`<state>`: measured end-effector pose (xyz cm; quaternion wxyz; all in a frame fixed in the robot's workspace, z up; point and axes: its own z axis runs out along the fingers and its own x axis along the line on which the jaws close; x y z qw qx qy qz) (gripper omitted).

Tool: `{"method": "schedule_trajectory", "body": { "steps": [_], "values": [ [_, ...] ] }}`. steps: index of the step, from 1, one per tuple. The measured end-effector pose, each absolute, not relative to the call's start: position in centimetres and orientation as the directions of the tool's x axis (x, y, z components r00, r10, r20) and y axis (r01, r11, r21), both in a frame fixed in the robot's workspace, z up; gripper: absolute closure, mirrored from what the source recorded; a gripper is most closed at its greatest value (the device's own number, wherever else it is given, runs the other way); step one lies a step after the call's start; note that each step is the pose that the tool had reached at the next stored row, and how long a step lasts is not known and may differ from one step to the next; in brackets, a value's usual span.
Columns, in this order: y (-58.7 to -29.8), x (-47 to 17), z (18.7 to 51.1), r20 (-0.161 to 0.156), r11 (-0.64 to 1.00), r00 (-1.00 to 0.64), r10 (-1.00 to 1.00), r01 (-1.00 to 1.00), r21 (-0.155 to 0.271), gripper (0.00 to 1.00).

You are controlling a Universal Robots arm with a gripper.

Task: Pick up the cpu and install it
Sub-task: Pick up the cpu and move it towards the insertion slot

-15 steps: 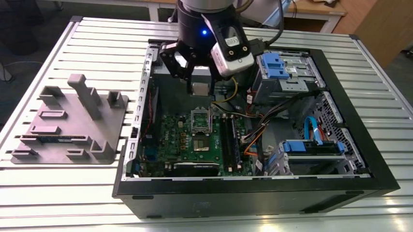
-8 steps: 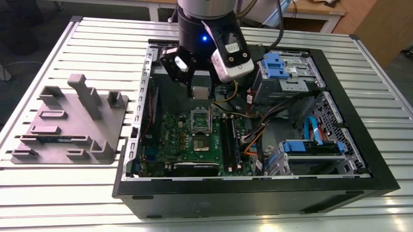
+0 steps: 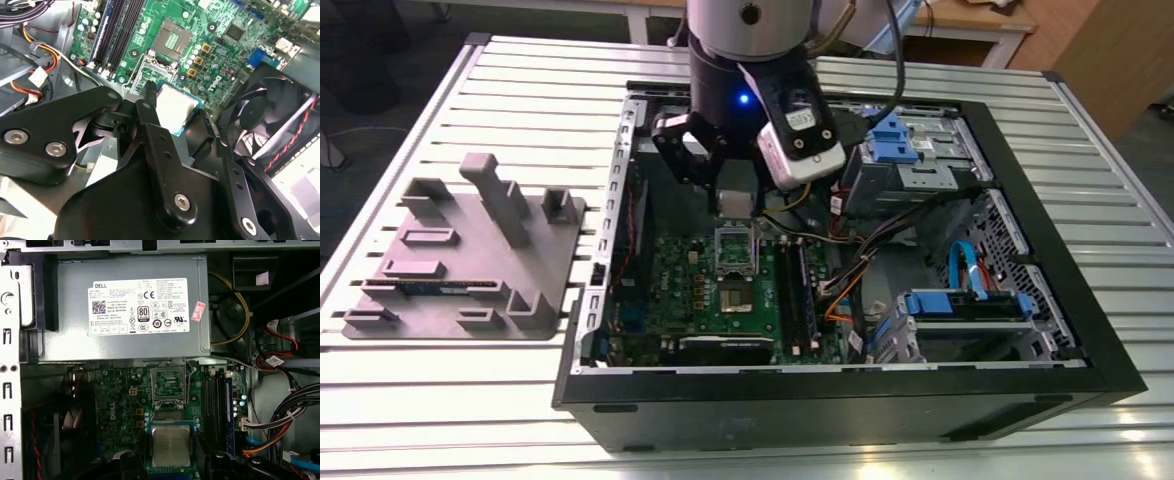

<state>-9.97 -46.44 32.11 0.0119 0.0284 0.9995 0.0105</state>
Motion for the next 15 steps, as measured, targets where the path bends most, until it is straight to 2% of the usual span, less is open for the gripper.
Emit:
{"method": "schedule_trajectory", "body": {
  "steps": [15],
  "values": [
    [-46.51, -9.35, 31.06, -0.023, 0.998, -0.998, 0.057, 0.056, 0.019, 0.53]
  ]
}}
